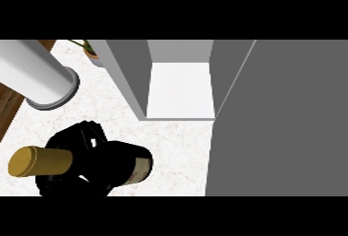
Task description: Pick up the wine, place it into the cabinet and close the cabinet
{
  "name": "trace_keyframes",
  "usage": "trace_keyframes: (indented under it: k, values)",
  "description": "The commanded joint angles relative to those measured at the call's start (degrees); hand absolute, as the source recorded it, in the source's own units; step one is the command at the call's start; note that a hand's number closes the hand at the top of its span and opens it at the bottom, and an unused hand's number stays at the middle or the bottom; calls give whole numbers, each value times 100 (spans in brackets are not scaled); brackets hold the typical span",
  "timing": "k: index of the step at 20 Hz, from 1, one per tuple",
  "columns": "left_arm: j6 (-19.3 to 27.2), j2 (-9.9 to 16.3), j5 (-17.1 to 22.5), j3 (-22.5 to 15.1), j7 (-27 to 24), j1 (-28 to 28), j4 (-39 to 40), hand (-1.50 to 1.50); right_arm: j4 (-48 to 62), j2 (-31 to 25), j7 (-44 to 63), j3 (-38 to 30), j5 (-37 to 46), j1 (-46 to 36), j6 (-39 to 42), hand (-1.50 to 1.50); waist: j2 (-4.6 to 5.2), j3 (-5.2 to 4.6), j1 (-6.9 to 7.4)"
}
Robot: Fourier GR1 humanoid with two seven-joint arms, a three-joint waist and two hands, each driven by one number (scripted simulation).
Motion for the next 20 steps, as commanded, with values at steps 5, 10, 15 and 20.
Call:
trace_keyframes:
  k: [5, 10, 15, 20]
  values:
    - [675, -203, -154, -834, 978, -800, -364, 150, -388, 34, 101, -72, -394, 74, 4, -150, 7, -2, -11]
    - [1962, -205, -214, -1741, 1240, -1129, -540, 150, -329, 49, -25, -227, -447, 132, 21, -150, 6, -2, -8]
    - [2760, -206, -175, -1874, 1712, -2244, -91, 150, -228, -113, -338, -718, -1003, 362, 355, -150, 13, 2, -45]
    - [3682, -206, -362, -2444, 1638, -2773, 353, 150, -671, 100, -16, -300, -748, 516, 167, -150, 4, 0, -71]
